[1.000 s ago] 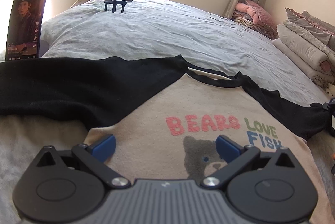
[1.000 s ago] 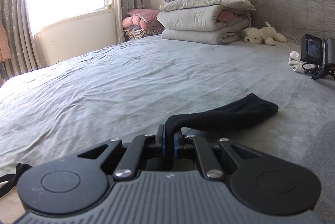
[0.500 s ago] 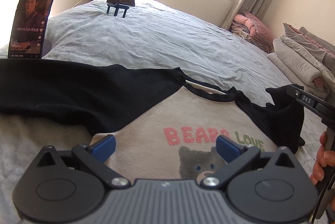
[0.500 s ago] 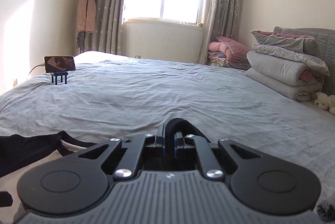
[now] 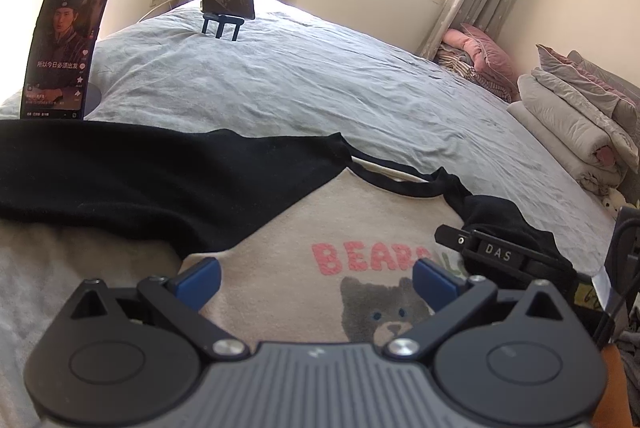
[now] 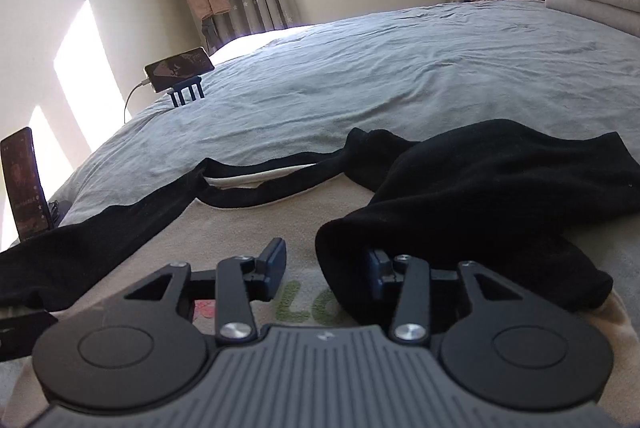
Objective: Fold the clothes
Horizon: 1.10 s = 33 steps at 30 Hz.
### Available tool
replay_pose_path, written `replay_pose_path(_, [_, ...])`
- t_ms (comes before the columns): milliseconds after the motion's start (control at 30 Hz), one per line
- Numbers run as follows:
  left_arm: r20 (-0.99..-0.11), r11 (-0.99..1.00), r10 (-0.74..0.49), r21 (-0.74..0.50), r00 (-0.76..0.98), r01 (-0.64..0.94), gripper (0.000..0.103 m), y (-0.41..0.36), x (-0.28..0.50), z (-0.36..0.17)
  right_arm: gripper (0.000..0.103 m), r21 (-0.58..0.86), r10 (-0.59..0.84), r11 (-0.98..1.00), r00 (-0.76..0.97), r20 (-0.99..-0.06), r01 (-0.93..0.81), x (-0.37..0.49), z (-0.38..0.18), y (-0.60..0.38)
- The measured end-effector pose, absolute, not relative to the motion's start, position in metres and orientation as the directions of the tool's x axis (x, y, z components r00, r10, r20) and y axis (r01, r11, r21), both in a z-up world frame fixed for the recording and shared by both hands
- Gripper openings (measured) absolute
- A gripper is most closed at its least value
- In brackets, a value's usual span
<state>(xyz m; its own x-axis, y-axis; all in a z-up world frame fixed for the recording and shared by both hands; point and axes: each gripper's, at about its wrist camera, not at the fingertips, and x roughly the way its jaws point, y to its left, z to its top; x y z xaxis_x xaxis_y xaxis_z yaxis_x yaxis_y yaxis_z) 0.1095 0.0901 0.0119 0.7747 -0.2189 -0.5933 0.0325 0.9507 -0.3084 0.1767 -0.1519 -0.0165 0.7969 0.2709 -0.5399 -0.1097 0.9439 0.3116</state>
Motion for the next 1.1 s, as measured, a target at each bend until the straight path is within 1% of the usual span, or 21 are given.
replay_pose_path(33, [-0.584, 0.951, -0.219, -0.308, 0.782, 0.037, 0.102, 0.089, 0.108, 0.015, 0.056, 0.344, 0.301, 0.931, 0.784, -0.543, -0.120, 0.176, -0.014, -0.155])
replay_pose_path(67, [-0.572, 0.951, -0.219, -0.305, 0.790, 0.043, 0.102, 0.088, 0.108, 0.018, 0.061, 0.365, 0.324, 0.922, 0.772, -0.547, -0.129, 0.175, -0.010, -0.158])
replay_pose_path(100, [-0.564, 0.954, -0.219, -0.295, 0.796, 0.054, 0.102, 0.084, 0.109, 0.023, 0.068, 0.384, 0.344, 0.914, 0.761, -0.551, -0.135, 0.173, -0.004, -0.161])
replay_pose_path(167, [-0.568, 0.959, -0.220, -0.276, 0.793, 0.069, 0.102, 0.077, 0.112, 0.027, 0.075, 0.399, 0.368, 0.904, 0.754, -0.544, -0.154, 0.167, 0.009, -0.170])
replay_pose_path(233, [-0.589, 0.964, -0.226, -0.252, 0.776, 0.089, 0.102, 0.060, 0.120, 0.033, 0.078, 0.367, 0.351, 0.915, 0.780, -0.518, -0.167, 0.158, 0.020, -0.179])
replay_pose_path(300, [-0.606, 0.965, -0.239, -0.232, 0.759, 0.119, 0.102, 0.042, 0.128, 0.038, 0.086, 0.339, 0.314, 0.929, 0.801, -0.511, -0.148, 0.153, 0.025, -0.189])
replay_pose_path(333, [-0.607, 0.965, -0.250, -0.223, 0.754, 0.140, 0.102, 0.032, 0.130, 0.039, 0.088, 0.335, 0.293, 0.934, 0.807, -0.512, -0.127, 0.153, 0.025, -0.195])
replay_pose_path(400, [-0.614, 0.961, -0.276, -0.199, 0.740, 0.192, 0.102, 0.008, 0.138, 0.042, 0.088, 0.348, 0.257, 0.935, 0.815, -0.520, -0.073, 0.155, 0.022, -0.211])
replay_pose_path(533, [-0.615, 0.951, -0.300, -0.130, 0.729, 0.282, 0.102, -0.035, 0.152, 0.036, 0.088, 0.425, 0.206, 0.904, 0.829, -0.520, 0.042, 0.154, 0.018, -0.249])
replay_pose_path(633, [-0.617, 0.935, -0.317, -0.076, 0.721, 0.346, 0.101, -0.068, 0.163, 0.032, 0.088, 0.378, 0.078, 0.912, 0.837, -0.542, 0.160, 0.150, 0.019, -0.271])
replay_pose_path(667, [-0.618, 0.928, -0.323, -0.058, 0.717, 0.367, 0.100, -0.079, 0.167, 0.031, 0.088, 0.372, 0.056, 0.910, 0.834, -0.549, 0.185, 0.149, 0.018, -0.276])
replay_pose_path(767, [-0.617, 0.905, -0.341, -0.011, 0.709, 0.425, 0.098, -0.107, 0.176, 0.026, 0.088, 0.397, 0.037, 0.890, 0.829, -0.558, 0.227, 0.146, 0.014, -0.290])
replay_pose_path(833, [-0.606, 0.884, -0.363, 0.016, 0.708, 0.467, 0.095, -0.122, 0.180, 0.021, 0.088, 0.422, 0.035, 0.873, 0.833, -0.552, 0.243, 0.143, 0.014, -0.298])
replay_pose_path(933, [-0.587, 0.833, -0.418, 0.058, 0.694, 0.550, 0.092, -0.144, 0.186, 0.013, 0.089, 0.463, 0.028, 0.844, 0.841, -0.541, 0.270, 0.140, 0.013, -0.308])
replay_pose_path(1100, [-0.572, 0.761, -0.489, 0.090, 0.658, 0.643, 0.085, -0.177, 0.193, 0.000, 0.090, 0.479, -0.001, 0.818, 0.833, -0.553, 0.319, 0.139, 0.009, -0.317])
